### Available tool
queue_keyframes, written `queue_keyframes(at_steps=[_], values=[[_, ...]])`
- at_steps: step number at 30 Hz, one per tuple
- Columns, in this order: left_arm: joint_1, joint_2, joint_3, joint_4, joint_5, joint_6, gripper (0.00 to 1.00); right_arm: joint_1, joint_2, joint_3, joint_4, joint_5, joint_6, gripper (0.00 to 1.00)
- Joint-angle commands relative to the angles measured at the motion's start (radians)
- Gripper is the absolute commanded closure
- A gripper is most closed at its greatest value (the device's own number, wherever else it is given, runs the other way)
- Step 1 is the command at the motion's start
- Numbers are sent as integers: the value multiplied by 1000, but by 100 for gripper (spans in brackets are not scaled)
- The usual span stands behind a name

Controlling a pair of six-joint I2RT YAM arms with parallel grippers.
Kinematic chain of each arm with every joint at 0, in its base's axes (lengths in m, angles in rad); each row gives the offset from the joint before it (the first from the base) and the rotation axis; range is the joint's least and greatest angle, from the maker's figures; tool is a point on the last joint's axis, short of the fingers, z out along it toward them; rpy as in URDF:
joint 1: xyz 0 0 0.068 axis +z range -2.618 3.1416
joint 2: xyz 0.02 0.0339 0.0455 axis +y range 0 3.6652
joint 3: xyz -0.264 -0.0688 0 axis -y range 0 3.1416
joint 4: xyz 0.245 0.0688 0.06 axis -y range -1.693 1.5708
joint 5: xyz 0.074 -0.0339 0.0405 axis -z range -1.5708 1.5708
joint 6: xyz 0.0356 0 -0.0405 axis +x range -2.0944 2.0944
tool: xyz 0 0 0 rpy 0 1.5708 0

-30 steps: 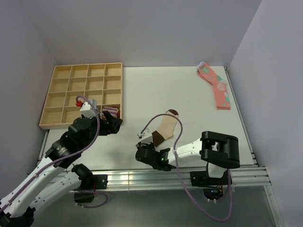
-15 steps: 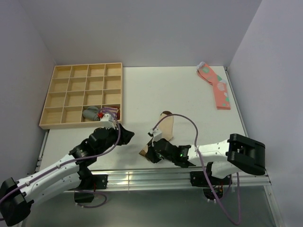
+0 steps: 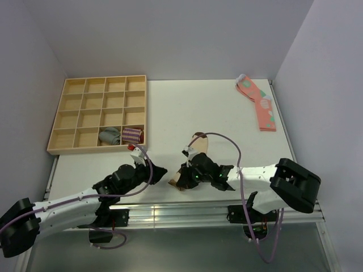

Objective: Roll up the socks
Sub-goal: Roll the sock at the center of the board.

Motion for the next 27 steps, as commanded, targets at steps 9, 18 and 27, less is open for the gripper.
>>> queue_keyframes(at_steps=[9,18,27], values=[[-125,106,48,84,-127,10,70,-30,50,4,4,-59,23,82],[-145,-17,19,-16,-208,-50,67,108,-99,29,-107,175,-28,51],[-145,-126,22,-152,-316,-109,66,287,-81,73,-182,473,-58,63]])
